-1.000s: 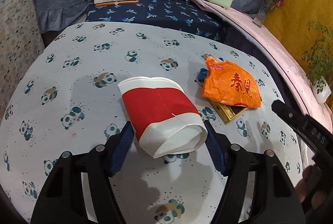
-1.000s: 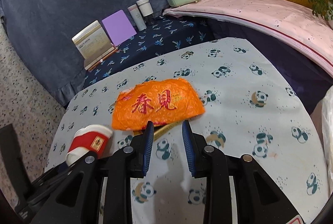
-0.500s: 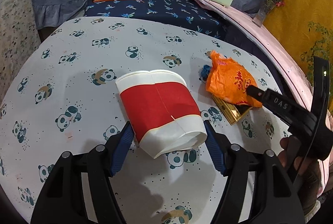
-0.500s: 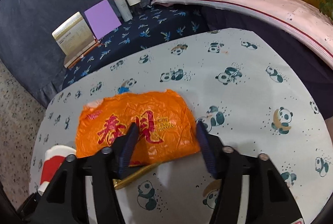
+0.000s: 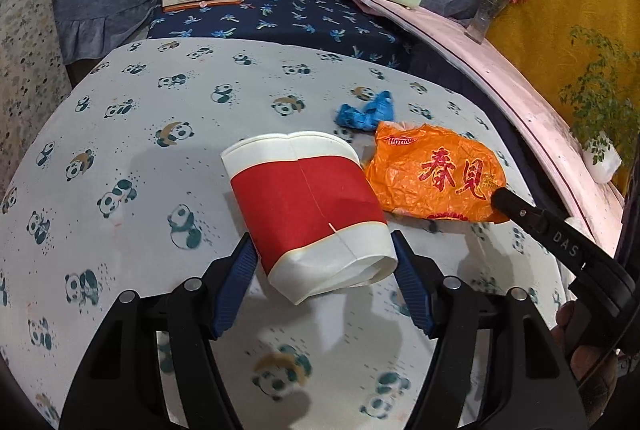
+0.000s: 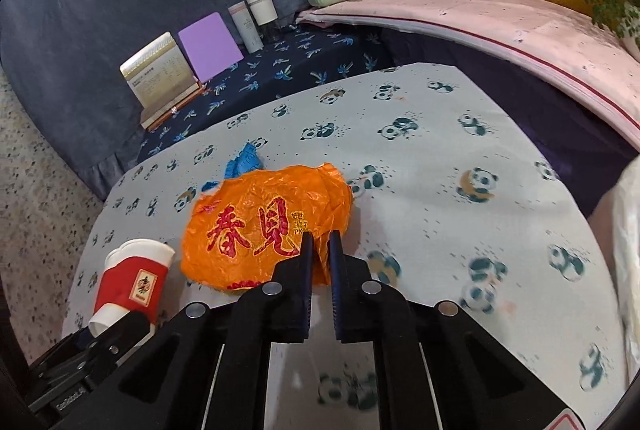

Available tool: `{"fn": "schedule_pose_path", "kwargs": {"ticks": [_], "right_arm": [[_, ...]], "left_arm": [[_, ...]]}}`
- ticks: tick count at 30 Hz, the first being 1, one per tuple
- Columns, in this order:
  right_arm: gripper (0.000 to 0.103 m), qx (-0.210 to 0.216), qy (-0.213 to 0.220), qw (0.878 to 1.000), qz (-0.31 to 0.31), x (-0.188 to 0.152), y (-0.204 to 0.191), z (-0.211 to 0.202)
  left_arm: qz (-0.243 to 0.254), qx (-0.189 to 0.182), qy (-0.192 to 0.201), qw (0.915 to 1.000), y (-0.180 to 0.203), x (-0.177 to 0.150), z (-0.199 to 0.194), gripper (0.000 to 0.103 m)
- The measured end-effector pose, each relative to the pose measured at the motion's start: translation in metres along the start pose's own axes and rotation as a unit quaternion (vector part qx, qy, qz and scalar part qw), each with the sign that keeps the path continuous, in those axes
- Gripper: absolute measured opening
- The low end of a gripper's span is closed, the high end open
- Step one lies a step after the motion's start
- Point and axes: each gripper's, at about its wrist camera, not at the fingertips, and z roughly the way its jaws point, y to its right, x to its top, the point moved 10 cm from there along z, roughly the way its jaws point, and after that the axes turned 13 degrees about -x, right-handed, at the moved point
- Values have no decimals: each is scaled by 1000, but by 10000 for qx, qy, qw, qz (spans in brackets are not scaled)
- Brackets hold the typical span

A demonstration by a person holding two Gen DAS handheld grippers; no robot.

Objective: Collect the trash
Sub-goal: 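Grasp the red-and-white paper cup with the left gripper while the right gripper grasps the orange printed bag, then carry the cup and orange bag in both grippers over the trash bin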

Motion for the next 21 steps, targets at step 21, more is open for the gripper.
{"fn": "schedule_pose_path", "kwargs": {"ticks": [21], "right_arm": [[8, -261, 865, 9923, 845, 16, 134, -136]], "left_arm": [[939, -505, 81, 9943, 154, -28, -36, 64]]}}
